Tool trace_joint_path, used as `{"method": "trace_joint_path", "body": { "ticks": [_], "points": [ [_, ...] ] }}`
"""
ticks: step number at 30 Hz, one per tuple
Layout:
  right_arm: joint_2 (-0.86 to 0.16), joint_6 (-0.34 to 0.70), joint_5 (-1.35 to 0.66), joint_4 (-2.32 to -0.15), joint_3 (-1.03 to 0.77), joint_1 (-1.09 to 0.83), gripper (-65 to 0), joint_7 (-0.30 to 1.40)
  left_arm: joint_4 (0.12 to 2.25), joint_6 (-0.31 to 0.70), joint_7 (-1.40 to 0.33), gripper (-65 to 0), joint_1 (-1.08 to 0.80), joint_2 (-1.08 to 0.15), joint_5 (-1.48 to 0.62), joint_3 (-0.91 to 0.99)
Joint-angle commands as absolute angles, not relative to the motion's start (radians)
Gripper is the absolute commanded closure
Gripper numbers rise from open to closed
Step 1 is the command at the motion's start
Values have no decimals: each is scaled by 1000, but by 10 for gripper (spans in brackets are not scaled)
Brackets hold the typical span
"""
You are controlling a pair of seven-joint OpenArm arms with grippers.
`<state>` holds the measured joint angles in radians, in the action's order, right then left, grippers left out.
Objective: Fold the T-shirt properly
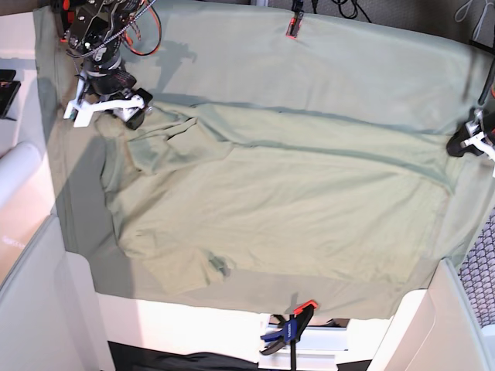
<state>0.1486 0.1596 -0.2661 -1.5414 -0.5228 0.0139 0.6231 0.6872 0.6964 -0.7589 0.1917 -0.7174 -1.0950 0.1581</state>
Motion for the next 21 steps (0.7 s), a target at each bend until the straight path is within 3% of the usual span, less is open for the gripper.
{"method": "trace_joint_path", "body": {
  "ticks": [1, 3, 4, 12, 21],
  "points": [
    [147, 161, -268, -1546, -521, 20, -211, 636, 695, 698, -767, 0, 196, -746, -1087, 162],
    [147, 161, -266, -1546, -521, 19, -33, 638, 695, 698, -767, 0, 193, -746, -1088, 162],
    [147, 161, -260, -1546, -521, 19, 0, 645, 695, 698, -768, 0, 193, -746, -1088, 162],
    [107, 196, -253, -1660, -521, -29, 0, 764, 721, 698, -911, 0, 173, -788, -1203, 162],
    [-4, 199, -300, -1842, -522, -241, 0, 771, 1001, 698, -920, 0, -38, -888, -1233, 162]
  ]
}}
